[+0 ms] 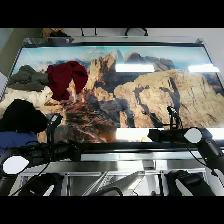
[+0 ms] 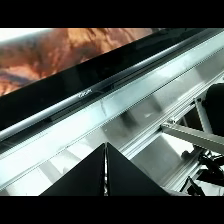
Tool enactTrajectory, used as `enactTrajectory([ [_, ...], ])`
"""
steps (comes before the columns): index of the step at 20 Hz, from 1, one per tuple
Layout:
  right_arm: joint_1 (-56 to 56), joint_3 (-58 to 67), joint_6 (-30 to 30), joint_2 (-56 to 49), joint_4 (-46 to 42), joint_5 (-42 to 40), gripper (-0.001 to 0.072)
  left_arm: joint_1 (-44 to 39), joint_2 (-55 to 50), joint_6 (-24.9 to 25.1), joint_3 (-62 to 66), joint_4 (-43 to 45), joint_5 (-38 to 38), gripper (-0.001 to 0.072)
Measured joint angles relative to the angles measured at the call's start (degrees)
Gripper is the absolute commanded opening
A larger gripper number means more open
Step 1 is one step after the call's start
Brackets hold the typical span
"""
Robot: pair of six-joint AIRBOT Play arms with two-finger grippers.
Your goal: Fold the shirts.
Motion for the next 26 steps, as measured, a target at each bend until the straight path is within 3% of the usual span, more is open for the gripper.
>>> enactTrajectory([
  [17, 0.0, 0.0, 0.0, 0.0, 0.2, -1.2, 0.0017, 0.0, 0.0, -0.1, 0.0, 0.0, 0.1, 0.0013],
  [22, 0.0, 0.0, 0.0, 0.0, 0.3, -3.6, 0.0032, 1.3, -0.7, -0.4, 1.8, 2.6, 6.8, 0.0014],
  [23, 0.0, 0.0, 0.0, 0.0, 0.3, -4.2, 0.0157, 3.0, -1.9, -0.7, 3.7, 5.3, 8.0, 0.0089],
  [24, 0.0, 0.0, 0.0, 0.0, 0.3, -5.1, 0.0328, 5.7, -3.8, -0.7, 6.5, 8.7, 8.9, 0.0424],
  [25, 0.0, 0.0, 0.0, -0.1, 0.3, -6.0, 0.0368, 8.9, -6.4, -0.3, 9.7, 11.5, 9.7, 0.0707],
  [26, 0.0, 0.0, 0.0, -0.2, 0.3, -6.9, 0.0366, 12.9, -10.0, 0.9, 13.5, 14.0, 10.2, 0.0704],
])
